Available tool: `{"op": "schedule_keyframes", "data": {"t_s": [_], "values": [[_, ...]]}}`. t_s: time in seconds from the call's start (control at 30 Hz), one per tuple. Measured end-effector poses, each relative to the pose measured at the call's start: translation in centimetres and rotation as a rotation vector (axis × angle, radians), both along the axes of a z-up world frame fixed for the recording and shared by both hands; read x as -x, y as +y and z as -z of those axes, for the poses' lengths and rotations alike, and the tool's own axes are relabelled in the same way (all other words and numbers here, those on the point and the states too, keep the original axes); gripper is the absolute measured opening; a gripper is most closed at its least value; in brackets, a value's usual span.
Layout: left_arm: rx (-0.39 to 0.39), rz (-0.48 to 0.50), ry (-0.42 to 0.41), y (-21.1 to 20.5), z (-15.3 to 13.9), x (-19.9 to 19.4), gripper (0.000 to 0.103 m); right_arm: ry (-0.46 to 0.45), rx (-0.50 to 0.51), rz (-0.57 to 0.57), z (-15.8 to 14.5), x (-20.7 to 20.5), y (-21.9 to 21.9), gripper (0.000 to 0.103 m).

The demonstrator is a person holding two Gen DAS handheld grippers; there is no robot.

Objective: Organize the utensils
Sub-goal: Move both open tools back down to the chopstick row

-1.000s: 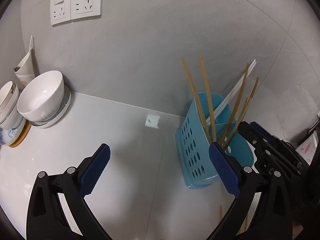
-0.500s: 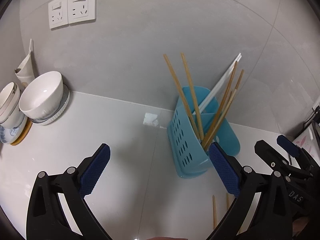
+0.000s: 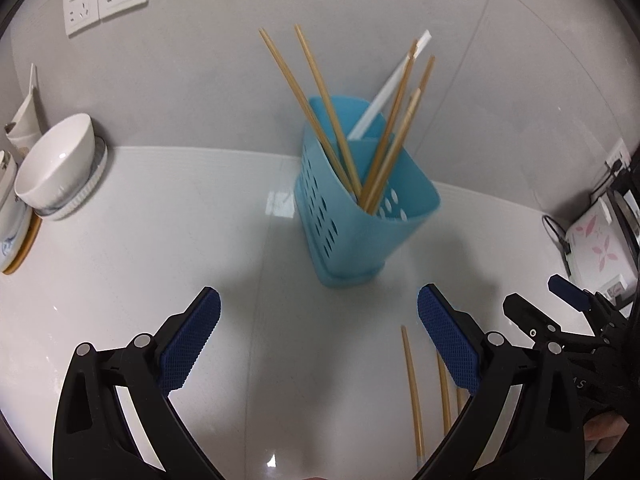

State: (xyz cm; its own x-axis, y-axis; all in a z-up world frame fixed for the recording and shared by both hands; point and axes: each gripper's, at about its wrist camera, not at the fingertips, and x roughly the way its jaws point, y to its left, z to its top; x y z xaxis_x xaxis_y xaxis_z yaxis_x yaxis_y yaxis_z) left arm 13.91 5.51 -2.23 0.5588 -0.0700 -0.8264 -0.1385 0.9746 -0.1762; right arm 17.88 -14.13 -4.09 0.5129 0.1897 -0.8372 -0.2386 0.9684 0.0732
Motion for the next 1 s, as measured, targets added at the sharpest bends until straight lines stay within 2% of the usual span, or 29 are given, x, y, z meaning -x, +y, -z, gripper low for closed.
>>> {"op": "schedule_keyframes", "data": {"t_s": [0.33,0.73,1.0], "values": [[0.058,0.022,0.145,-2.9,5.2,2.0,0.097,0.100,0.054,0.011,3.7,3.2,-2.8,0.094],[0.052,0.058,0.237,-6.5,8.7,4.1,0.097,0.238,0.110,-0.015,8.0,6.7,-2.9,0.072],[0.026,0.062,0.305,-8.3,10.7,4.8,0.097,0.303,0.120,-0.007,9.4,7.7,-3.1,0.058]]}}
